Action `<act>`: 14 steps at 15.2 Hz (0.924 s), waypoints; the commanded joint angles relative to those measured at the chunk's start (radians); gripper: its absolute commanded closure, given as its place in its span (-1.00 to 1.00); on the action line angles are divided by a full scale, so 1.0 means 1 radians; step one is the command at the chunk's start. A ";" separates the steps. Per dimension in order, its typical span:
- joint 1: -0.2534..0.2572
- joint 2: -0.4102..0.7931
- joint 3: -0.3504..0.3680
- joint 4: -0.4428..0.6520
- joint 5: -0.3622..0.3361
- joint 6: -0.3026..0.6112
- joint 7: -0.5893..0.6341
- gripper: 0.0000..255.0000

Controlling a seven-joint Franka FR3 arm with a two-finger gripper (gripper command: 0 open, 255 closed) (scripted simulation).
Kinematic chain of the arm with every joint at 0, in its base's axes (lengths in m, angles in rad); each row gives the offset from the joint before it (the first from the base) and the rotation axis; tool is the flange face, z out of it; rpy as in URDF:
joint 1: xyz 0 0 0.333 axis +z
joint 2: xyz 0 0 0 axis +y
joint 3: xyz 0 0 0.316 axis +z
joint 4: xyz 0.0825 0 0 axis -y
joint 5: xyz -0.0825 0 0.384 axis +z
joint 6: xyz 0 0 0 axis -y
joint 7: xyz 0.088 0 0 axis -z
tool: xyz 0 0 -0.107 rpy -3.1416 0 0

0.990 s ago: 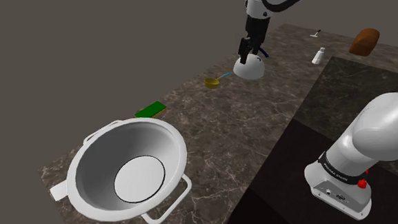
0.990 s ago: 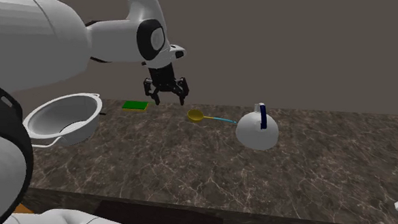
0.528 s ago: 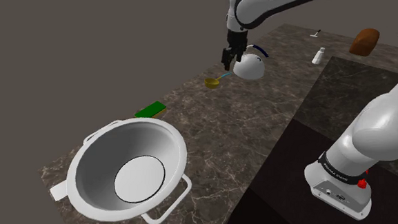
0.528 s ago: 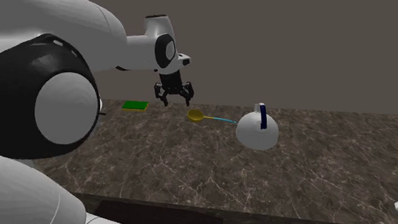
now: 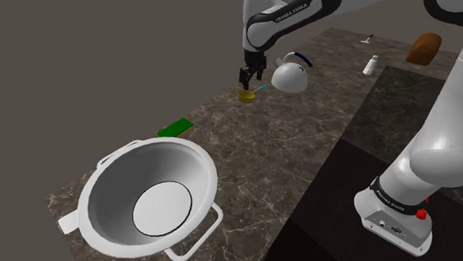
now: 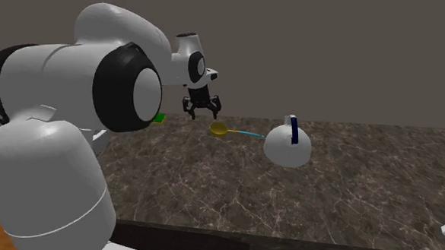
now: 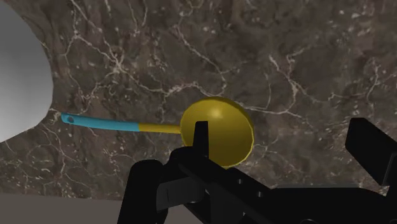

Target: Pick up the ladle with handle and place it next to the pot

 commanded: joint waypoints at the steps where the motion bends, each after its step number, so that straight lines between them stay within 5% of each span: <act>1: 0.003 0.077 -0.001 0.052 -0.010 0.020 0.007 -1.00; 6: 0.013 0.249 -0.006 0.213 -0.025 0.022 0.013 -1.00; 14: 0.010 0.303 -0.012 0.189 -0.034 0.100 0.019 -1.00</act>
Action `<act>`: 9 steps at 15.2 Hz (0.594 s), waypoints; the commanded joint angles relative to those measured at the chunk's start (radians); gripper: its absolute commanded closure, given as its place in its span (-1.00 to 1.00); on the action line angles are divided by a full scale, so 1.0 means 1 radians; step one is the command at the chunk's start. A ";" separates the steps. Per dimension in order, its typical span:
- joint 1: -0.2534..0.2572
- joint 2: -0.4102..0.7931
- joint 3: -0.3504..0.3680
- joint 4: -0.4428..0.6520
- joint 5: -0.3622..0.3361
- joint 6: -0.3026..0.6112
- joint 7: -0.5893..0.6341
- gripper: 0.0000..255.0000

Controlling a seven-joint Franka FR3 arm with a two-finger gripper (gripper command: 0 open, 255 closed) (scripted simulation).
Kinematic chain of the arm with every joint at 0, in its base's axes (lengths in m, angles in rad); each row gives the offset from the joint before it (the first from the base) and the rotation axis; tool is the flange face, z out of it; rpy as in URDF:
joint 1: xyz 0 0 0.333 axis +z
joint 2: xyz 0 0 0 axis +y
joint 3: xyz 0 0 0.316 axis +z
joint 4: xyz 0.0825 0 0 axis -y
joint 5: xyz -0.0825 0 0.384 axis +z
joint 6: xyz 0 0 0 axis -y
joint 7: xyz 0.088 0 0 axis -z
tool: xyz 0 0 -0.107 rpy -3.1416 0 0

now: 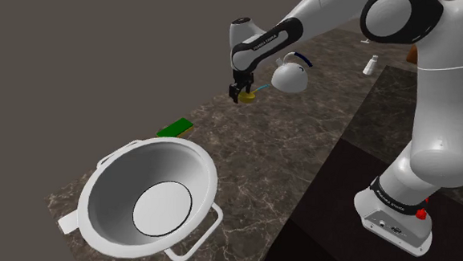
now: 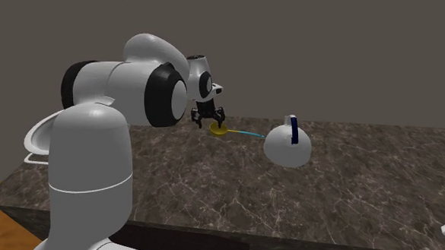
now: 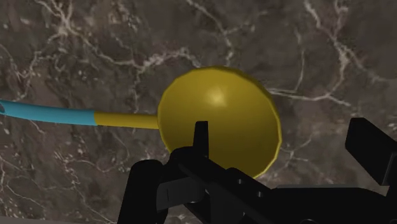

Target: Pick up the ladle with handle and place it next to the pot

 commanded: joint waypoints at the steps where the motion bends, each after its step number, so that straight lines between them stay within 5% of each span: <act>1: 0.001 0.005 0.000 0.001 -0.001 0.005 0.001 -1.00; 7: 0.001 0.005 0.000 0.001 -0.001 0.005 0.001 -1.00; 8: 0.001 0.005 0.000 0.001 -0.001 0.005 0.001 1.00; 9: 0.001 0.005 0.000 0.001 -0.001 0.005 0.001 1.00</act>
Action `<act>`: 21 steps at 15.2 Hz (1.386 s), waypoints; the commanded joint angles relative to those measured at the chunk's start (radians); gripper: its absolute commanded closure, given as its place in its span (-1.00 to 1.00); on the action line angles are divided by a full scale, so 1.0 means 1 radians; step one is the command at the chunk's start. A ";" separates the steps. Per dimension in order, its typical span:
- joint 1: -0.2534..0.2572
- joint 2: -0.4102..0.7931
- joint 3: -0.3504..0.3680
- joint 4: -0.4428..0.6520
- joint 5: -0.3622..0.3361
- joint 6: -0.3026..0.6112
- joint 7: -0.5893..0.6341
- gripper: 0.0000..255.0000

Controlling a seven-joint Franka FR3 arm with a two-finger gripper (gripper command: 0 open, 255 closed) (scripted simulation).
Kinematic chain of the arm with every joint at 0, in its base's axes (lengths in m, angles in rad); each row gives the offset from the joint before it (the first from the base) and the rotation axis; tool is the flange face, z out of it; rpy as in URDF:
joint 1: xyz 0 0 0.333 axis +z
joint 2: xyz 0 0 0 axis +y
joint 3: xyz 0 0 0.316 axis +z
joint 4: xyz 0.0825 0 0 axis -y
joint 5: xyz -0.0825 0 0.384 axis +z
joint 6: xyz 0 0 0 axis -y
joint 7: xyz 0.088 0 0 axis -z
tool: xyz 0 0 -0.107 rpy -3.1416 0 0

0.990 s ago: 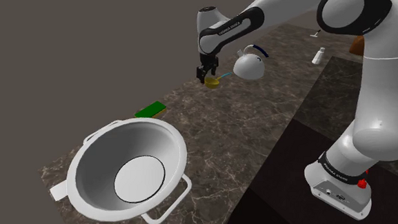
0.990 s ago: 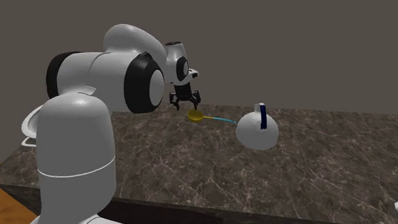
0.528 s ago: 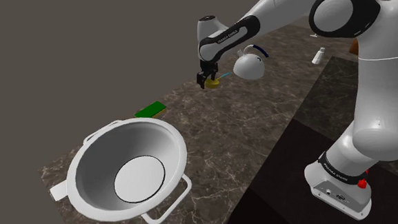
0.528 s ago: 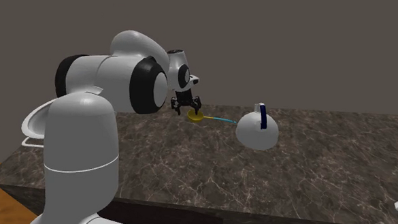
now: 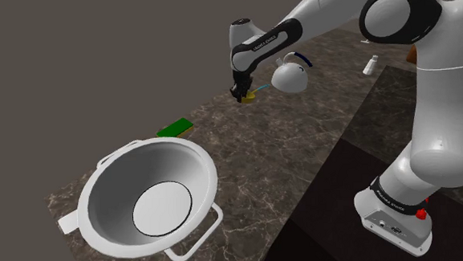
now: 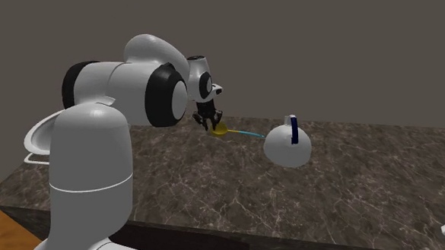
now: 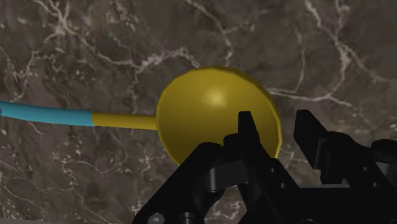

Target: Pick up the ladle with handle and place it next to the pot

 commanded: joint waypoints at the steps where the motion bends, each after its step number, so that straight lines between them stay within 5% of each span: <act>1: 0.000 0.000 0.000 0.000 0.000 0.000 0.000 1.00; 8: 0.000 0.000 0.000 0.000 0.000 0.000 0.000 1.00; 21: -0.003 -0.085 0.007 0.053 0.015 -0.137 -0.020 1.00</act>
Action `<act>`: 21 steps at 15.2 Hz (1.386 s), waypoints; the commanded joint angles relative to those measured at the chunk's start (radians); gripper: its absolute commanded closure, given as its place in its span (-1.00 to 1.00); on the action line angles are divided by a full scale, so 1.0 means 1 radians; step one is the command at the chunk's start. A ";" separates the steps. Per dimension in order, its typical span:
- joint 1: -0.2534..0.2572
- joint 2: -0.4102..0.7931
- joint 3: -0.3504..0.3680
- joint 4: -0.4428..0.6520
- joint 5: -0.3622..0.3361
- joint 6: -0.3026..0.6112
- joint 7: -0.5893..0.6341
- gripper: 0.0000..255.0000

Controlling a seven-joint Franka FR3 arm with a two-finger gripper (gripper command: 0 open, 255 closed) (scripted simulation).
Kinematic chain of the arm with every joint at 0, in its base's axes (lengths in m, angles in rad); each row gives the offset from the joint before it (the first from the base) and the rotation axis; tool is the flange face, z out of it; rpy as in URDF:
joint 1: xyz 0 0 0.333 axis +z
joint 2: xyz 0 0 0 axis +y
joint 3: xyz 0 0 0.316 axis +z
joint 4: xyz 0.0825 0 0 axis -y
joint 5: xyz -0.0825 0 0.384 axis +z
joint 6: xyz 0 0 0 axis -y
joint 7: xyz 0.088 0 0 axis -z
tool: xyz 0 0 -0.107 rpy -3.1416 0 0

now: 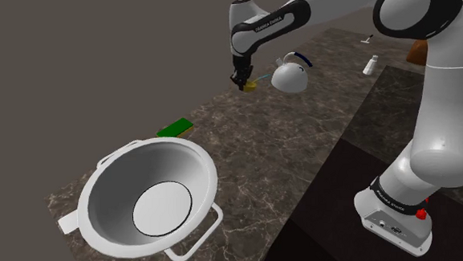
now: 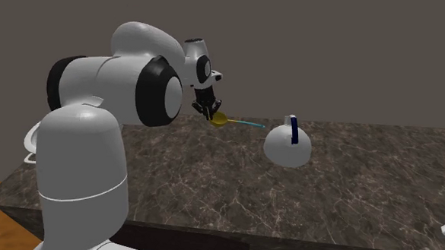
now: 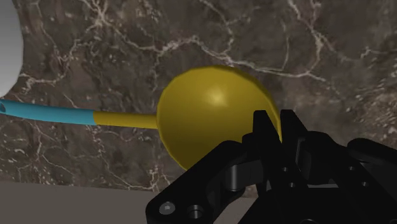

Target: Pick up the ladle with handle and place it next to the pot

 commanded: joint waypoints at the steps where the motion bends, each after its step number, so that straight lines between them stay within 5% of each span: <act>1: -0.001 -0.014 0.001 0.008 0.002 -0.022 -0.004 1.00; 21: 0.001 -0.082 0.006 0.179 0.018 -0.260 -0.032 1.00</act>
